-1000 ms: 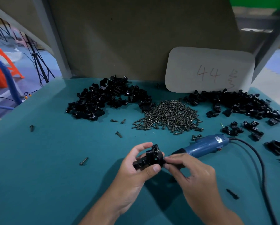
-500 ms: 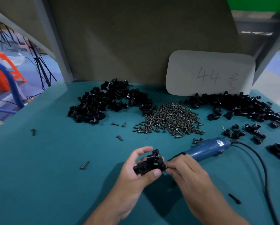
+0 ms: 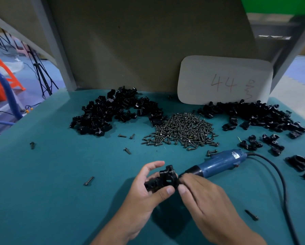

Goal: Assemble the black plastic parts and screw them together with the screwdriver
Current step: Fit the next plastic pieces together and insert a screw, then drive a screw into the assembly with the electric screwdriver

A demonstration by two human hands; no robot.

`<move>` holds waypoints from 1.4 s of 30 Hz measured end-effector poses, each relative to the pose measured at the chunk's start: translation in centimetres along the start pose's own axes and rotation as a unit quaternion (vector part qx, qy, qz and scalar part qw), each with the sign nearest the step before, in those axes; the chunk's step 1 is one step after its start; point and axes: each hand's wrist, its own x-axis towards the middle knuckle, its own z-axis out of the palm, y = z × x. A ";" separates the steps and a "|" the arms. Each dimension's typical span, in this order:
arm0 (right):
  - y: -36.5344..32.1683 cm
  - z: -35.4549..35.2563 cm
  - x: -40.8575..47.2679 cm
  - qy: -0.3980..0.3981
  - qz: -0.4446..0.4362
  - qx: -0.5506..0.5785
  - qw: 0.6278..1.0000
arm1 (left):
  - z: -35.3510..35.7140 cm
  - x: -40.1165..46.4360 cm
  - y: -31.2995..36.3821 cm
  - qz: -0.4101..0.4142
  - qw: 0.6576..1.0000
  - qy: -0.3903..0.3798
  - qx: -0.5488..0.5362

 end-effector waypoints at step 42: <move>4.7 -1.1 0.8 0.140 0.307 0.135 0.932 | -0.6 -0.1 0.0 0.070 0.994 0.017 0.081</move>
